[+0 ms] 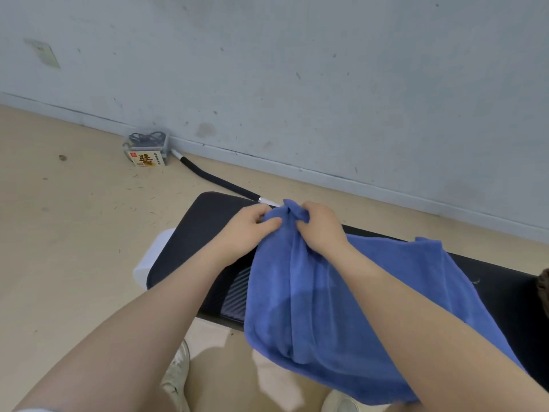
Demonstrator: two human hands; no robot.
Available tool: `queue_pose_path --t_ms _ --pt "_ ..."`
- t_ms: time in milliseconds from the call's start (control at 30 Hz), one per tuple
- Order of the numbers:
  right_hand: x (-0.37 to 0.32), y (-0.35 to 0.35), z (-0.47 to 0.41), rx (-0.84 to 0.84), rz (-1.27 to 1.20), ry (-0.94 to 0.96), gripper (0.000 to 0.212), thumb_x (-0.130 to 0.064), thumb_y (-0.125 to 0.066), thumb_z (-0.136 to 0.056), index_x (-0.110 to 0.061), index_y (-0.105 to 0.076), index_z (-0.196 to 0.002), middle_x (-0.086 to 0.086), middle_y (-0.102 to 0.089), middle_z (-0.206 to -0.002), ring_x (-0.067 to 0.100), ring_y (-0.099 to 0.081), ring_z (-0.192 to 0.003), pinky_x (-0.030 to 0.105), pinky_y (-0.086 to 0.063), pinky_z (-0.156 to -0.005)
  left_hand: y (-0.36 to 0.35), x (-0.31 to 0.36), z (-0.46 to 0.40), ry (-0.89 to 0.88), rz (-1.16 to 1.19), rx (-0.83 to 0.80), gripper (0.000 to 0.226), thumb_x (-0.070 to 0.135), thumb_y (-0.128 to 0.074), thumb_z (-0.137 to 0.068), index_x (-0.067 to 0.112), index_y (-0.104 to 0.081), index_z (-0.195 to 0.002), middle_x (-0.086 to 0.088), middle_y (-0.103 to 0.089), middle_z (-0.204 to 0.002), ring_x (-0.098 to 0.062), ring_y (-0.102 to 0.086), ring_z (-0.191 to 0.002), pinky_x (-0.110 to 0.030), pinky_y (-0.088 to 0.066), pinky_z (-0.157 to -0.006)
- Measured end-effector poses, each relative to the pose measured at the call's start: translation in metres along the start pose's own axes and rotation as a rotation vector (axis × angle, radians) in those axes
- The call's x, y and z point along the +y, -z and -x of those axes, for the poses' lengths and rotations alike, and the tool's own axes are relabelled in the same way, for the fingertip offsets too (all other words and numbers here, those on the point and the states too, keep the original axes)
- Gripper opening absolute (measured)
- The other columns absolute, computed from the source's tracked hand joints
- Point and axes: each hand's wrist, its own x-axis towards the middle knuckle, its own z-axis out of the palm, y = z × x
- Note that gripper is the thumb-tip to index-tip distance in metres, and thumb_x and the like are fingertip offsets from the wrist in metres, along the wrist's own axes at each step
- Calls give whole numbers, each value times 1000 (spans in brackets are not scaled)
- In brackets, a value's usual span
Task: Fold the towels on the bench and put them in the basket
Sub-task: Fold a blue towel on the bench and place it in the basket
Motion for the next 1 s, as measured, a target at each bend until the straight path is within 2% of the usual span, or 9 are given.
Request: queue_pose_path --t_ms 167,300,367,467,567,667,867,933,1000 --pt "20 11 11 89 -49 -106 13 -5 -42 -83 -13 -49 -74 1 -52 -71 27 -49 -73 30 -32 -54 37 -8 26 -52 4 109 21 32 -54 -75 14 -50 -64 7 -49 -59 -9 -44 -58 -25 -36 -58" --pt "12 2 20 14 244 -107 28 -7 -42 -86 -13 -49 -113 9 -53 -112 34 -56 -96 33 -38 -66 62 -34 45 178 -540 128 18 26 -53 -87 9 -57 -88 -8 -62 -82 -23 -54 -76 -31 -37 -62" --pt "-7 2 20 39 354 -66 29 -21 -50 -90 -12 -46 -117 8 -49 -119 32 -56 -101 33 -36 -65 67 -42 51 287 -649 98 23 32 -53 -89 9 -54 -93 -3 -58 -81 -21 -52 -75 -27 -34 -57" --pt "-41 -9 11 54 340 61 34 -31 -47 -94 -11 -48 -122 7 -50 -125 29 -54 -108 33 -38 -69 71 -45 57 297 -594 144 28 37 -51 -90 9 -55 -91 3 -53 -73 -17 -49 -70 -23 -32 -53" --pt "-58 -27 -3 -89 173 66 46 -24 -41 -98 -9 -32 -140 11 -47 -137 31 -49 -121 38 -44 -88 77 -46 66 260 -314 34 23 32 -54 -90 9 -56 -88 -3 -62 -78 -17 -53 -72 -26 -40 -64" --pt "-62 -42 -20 -101 86 -66 37 -18 -42 -97 -2 -36 -130 16 -44 -133 33 -54 -109 35 -42 -75 81 -43 74 223 -156 -23 16 25 -54 -91 10 -53 -89 -9 -64 -88 -17 -55 -76 -34 -44 -74" --pt "-73 -68 -35 114 -296 -128 13 -15 -46 -93 -17 -58 -90 10 -60 -104 22 -53 -83 26 -33 -58 88 -55 83 190 -368 67 14 23 -41 -97 9 -44 -96 0 -53 -81 -8 -45 -67 -19 -30 -57" --pt "-86 -73 -36 171 -460 -60 15 -10 -47 -91 -16 -59 -85 9 -63 -92 23 -58 -81 25 -40 -61 96 -61 89 242 -430 108 14 24 -43 -96 11 -42 -95 0 -51 -73 -15 -45 -66 -23 -29 -54" --pt "-100 -76 -39 197 -560 -8 15 -8 -47 -91 -16 -60 -88 10 -65 -99 25 -62 -91 30 -49 -76 103 -66 96 318 -533 137 16 27 -43 -96 11 -40 -97 -2 -49 -68 -26 -48 -69 -31 -33 -57"
